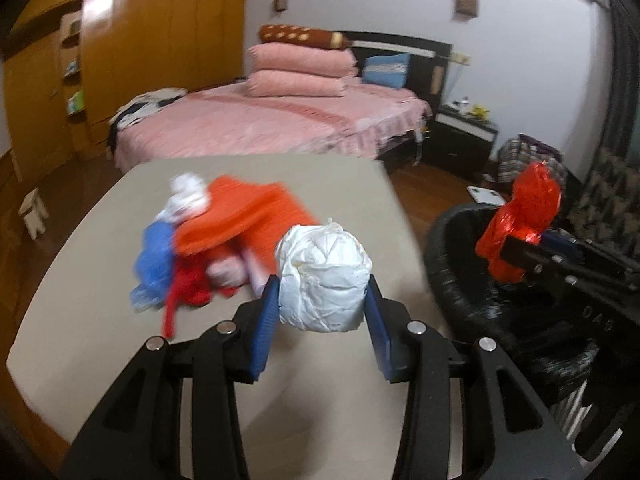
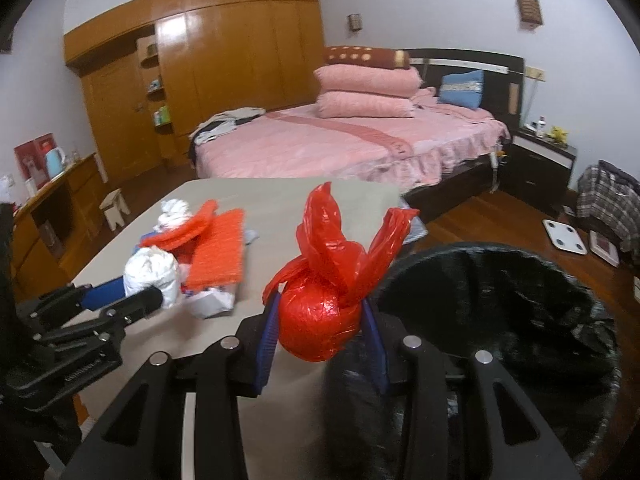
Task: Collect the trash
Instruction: 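Carry the red bag to the bin with the right gripper while the left gripper grasps the white tissue ball, then drop the red bag and white tissue ball into the bin, opening both grippers, then grasp the white tissue with the left gripper while the right gripper grasps the orange mesh sleeve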
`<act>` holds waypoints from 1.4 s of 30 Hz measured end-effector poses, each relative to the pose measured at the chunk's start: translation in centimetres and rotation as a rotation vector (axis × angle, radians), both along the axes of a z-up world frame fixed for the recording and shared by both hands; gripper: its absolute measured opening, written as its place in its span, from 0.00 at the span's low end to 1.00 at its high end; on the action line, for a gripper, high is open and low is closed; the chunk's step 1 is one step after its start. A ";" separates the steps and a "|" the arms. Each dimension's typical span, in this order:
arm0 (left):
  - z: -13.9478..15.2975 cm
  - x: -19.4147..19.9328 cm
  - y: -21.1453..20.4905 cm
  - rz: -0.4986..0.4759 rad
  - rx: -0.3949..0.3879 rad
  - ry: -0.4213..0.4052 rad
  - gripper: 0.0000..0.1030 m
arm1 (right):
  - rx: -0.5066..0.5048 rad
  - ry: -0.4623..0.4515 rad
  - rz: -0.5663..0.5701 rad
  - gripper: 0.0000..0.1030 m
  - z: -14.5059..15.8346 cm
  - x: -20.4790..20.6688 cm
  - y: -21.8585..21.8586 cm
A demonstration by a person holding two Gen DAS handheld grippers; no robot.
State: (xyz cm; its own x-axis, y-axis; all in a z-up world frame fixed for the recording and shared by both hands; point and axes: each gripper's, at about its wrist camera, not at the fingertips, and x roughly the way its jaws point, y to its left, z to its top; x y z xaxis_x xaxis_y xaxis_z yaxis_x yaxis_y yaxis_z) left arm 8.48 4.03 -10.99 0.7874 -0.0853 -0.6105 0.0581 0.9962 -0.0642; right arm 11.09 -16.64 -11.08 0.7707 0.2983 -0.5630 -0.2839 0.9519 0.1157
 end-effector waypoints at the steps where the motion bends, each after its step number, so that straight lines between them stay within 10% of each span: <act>1: 0.2 0.1 -0.6 -0.020 -0.003 -0.005 0.39 | -0.004 -0.001 -0.018 0.38 0.0 -0.1 -0.8; 14: 1.0 2.8 -12.1 -0.274 -0.025 -0.041 0.40 | -0.030 -0.015 -0.260 0.38 0.4 -0.7 -10.6; 18: 1.0 4.0 -14.6 -0.350 -0.056 -0.037 0.55 | -0.040 -0.009 -0.319 0.42 -0.1 -1.0 -13.0; 22: 0.5 4.3 -15.4 -0.378 -0.064 -0.039 0.66 | -0.043 -0.011 -0.363 0.64 -0.3 -1.3 -14.5; 27: 0.4 3.6 -13.4 -0.323 -0.037 -0.048 0.78 | -0.058 -0.040 -0.376 0.93 0.0 -1.3 -14.4; 42: 3.5 2.2 -0.2 0.023 0.054 -0.127 0.87 | -0.001 -0.093 -0.155 0.94 2.2 2.9 -4.4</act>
